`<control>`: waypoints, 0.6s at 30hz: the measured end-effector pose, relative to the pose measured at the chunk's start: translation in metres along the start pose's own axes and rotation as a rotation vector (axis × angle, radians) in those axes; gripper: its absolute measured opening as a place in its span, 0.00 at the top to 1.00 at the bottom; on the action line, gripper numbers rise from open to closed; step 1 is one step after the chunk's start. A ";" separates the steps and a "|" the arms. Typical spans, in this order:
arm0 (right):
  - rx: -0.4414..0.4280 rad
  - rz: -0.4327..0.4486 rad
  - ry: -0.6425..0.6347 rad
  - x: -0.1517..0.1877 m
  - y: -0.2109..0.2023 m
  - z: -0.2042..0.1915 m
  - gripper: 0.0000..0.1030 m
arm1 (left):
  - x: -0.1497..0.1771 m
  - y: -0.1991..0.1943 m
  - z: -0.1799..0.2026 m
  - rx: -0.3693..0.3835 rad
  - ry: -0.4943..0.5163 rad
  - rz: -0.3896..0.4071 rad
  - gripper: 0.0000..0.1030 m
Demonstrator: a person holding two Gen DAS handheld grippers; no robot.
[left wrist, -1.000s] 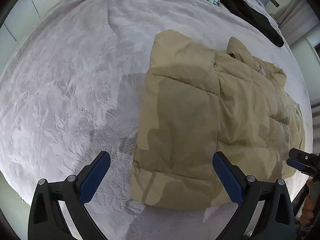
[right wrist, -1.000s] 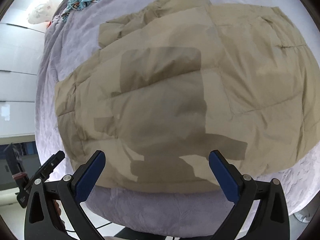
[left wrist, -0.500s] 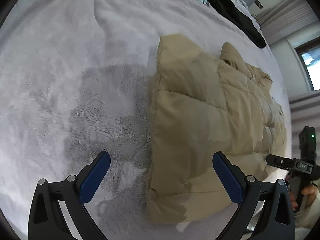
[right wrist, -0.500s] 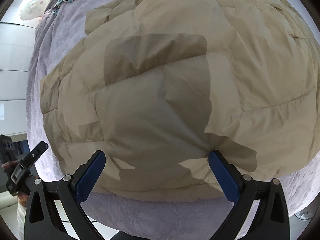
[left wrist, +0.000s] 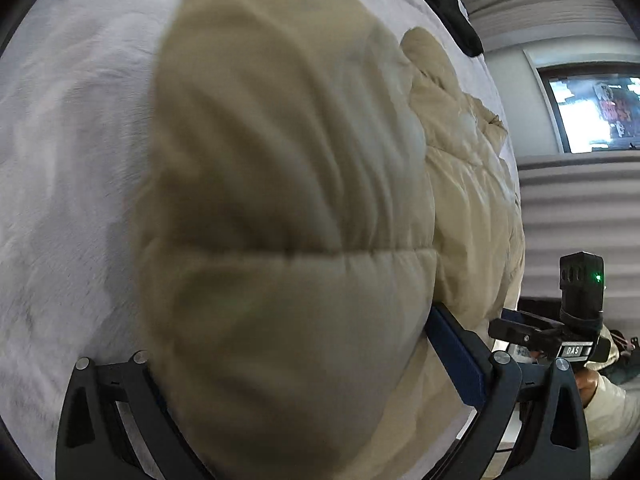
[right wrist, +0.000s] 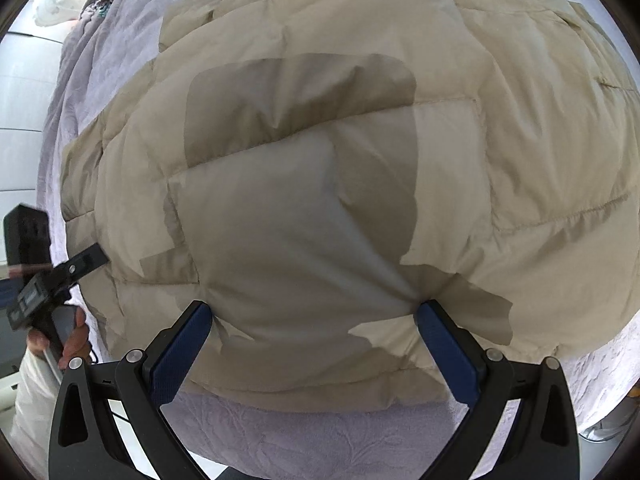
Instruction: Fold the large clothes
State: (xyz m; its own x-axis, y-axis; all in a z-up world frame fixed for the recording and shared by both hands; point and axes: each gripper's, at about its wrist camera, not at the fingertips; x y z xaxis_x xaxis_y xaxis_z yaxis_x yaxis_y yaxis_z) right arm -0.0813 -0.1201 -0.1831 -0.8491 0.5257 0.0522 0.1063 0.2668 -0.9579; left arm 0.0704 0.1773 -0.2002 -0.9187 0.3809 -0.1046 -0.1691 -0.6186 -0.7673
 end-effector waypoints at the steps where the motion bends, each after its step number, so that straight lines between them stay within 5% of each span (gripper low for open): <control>1: 0.000 0.000 0.001 0.000 0.001 0.000 0.00 | -0.003 0.004 0.002 0.013 0.008 -0.007 0.01; 5: 0.000 0.000 0.004 -0.002 0.002 0.000 0.00 | -0.007 0.008 0.004 0.060 0.012 -0.009 0.07; 7: -0.012 -0.010 0.000 -0.001 -0.002 0.002 0.00 | -0.008 0.006 0.007 0.096 0.010 -0.011 0.60; 10: -0.066 -0.018 -0.025 0.000 -0.019 0.005 0.00 | -0.003 -0.011 0.020 0.130 0.009 0.021 0.74; 14: -0.067 0.100 -0.048 -0.004 -0.051 0.019 0.02 | -0.001 -0.038 0.055 0.137 0.040 0.072 0.74; 15: -0.074 0.140 -0.043 -0.006 -0.057 0.024 0.08 | -0.001 -0.044 0.063 0.134 0.046 0.082 0.74; 17: -0.099 0.197 -0.009 -0.015 -0.064 0.038 0.66 | 0.000 -0.054 0.085 0.134 0.059 0.101 0.74; 18: -0.111 0.201 0.011 -0.019 -0.061 0.044 0.72 | -0.001 -0.060 0.099 0.132 0.068 0.108 0.74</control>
State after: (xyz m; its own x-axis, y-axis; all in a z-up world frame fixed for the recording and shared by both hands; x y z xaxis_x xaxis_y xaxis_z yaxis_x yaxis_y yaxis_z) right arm -0.0948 -0.1822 -0.1378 -0.7994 0.5860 -0.1323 0.3291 0.2428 -0.9125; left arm 0.0458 0.1456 -0.0913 -0.9086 0.3499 -0.2282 -0.1197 -0.7415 -0.6602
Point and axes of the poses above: each gripper's, at about its wrist camera, not at the fingertips, and y roughly the way its jaws point, z to its right, x to its underside, and after that the axes turned 7 degrees about y, right-handed
